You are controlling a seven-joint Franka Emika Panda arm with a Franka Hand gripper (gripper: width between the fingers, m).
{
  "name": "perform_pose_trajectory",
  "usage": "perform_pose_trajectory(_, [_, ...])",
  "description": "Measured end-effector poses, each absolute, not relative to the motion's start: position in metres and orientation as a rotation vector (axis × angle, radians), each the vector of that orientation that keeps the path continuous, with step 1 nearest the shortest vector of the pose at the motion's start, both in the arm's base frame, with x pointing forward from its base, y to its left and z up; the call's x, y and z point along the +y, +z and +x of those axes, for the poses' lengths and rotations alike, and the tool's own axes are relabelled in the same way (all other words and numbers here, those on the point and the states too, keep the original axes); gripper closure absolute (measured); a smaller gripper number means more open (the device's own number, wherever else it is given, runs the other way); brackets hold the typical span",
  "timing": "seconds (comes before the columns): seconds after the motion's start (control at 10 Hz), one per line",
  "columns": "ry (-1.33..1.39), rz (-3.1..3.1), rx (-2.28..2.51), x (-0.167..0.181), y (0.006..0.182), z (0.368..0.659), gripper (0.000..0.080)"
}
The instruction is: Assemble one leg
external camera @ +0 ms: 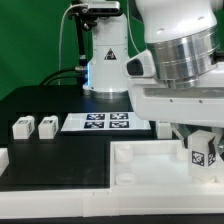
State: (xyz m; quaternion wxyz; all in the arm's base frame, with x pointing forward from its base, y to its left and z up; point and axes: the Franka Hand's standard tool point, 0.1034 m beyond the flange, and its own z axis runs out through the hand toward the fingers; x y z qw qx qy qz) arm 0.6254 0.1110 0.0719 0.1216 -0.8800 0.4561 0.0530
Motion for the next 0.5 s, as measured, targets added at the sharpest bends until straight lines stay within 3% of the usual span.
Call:
perform_pose_trajectory(0.2, [0.206,-2.341,1.643,0.1101,0.0708,0.626,0.0496])
perform_pose_trajectory(0.5, [0.207,-2.374,1.578,0.1111,0.0702,0.6243,0.0496])
